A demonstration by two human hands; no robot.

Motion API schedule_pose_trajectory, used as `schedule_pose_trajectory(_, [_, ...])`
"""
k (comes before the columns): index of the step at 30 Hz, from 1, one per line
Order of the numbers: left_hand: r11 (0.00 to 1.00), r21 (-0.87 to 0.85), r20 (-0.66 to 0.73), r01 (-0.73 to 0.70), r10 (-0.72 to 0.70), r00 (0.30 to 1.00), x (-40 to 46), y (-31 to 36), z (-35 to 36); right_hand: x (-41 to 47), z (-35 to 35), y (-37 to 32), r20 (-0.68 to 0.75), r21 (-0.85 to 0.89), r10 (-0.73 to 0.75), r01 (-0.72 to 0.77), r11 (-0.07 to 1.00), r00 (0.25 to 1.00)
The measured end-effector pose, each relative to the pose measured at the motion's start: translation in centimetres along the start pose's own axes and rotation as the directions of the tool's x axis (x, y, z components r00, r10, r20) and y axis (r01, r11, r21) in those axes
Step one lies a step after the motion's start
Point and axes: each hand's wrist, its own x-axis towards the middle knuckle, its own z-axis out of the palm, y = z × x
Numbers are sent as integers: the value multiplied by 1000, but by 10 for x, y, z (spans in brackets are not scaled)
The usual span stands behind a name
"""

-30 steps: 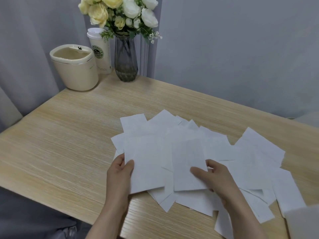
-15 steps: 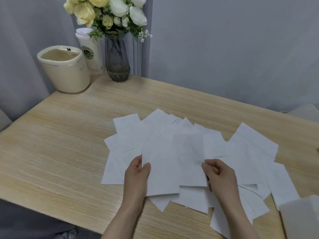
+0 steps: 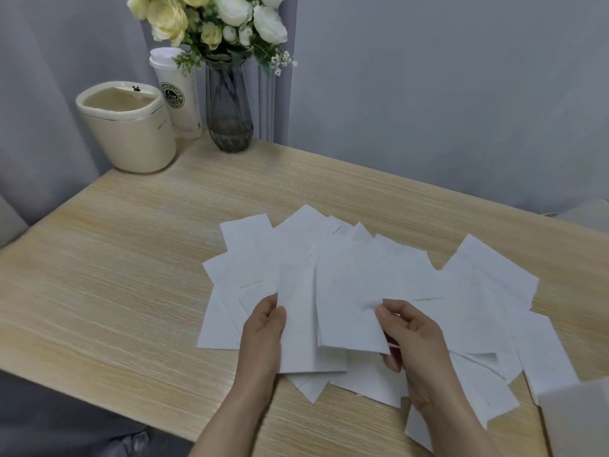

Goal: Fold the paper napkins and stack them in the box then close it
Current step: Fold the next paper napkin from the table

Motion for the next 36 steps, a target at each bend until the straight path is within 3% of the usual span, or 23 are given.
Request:
schedule_pose_trajectory(9, [998, -58, 41, 28, -25, 999, -1, 3, -1, -7, 31, 21, 144, -94, 46, -33, 995, 989])
schedule_pose_trajectory(29, [998, -58, 50, -8, 11, 999, -5, 3, 0, -5, 31, 28, 85, -203, -2, 20, 979, 996])
schedule_pose_trajectory(31, [999, -43, 48, -6, 8, 999, -5, 3, -1, -7, 30, 28, 71, -252, -48, 65, 966, 996])
schedule_pose_trajectory(34, [999, -42, 60, -5, 7, 998, -7, 2, -1, -17, 30, 28, 12, -439, -245, 226, 870, 969])
schedule_pose_trajectory(36, [998, -61, 80, -9, 14, 997, -11, 3, 2, -23, 32, 25, 3, -472, -356, 315, 823, 934])
